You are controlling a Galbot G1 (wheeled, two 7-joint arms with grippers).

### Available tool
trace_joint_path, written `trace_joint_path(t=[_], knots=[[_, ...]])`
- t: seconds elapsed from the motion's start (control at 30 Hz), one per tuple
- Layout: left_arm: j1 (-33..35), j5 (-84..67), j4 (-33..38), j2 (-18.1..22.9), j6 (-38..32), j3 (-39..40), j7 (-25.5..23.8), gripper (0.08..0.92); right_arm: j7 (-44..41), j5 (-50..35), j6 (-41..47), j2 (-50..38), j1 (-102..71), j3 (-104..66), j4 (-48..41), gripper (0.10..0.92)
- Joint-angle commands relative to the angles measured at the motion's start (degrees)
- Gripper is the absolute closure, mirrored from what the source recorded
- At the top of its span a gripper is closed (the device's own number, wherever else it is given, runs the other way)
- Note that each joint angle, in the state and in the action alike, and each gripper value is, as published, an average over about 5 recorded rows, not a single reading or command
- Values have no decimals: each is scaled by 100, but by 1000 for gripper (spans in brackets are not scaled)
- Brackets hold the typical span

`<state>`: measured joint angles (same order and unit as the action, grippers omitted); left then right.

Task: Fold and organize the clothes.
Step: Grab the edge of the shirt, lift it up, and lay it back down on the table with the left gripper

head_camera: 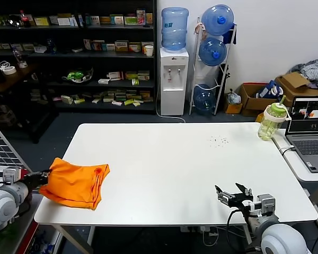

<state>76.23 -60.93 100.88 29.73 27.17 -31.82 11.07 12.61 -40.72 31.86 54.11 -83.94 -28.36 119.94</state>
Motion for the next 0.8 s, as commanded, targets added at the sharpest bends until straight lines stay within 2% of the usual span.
trace_joint_path(t=[0.03,0.1,0.2,0.3,0.43,0.63,0.8], knots=[[-1215,-1394,2088,806,392,2022,1706,910,6,269,-12,270,-293,-256,83,203],[-2069,-1770,2212,1380,458,2978,2238,910,13,375,-6,375,-460,-349,125,203],[-2965,-2106,1869,2384,516,4051,2839,910,18,473,4,514,-734,-547,205,203],[-3480,-2072,1153,3301,521,4631,3072,910,24,505,10,606,-972,-774,292,203],[-3902,-1762,229,4307,536,4849,3087,910,35,501,16,649,-1211,-1048,408,203],[-4102,-1285,-711,5055,537,4952,2937,910,40,478,18,643,-1308,-1183,437,203],[-4110,-932,-1165,5322,532,4927,2716,910,37,456,16,632,-1253,-1129,401,203]])
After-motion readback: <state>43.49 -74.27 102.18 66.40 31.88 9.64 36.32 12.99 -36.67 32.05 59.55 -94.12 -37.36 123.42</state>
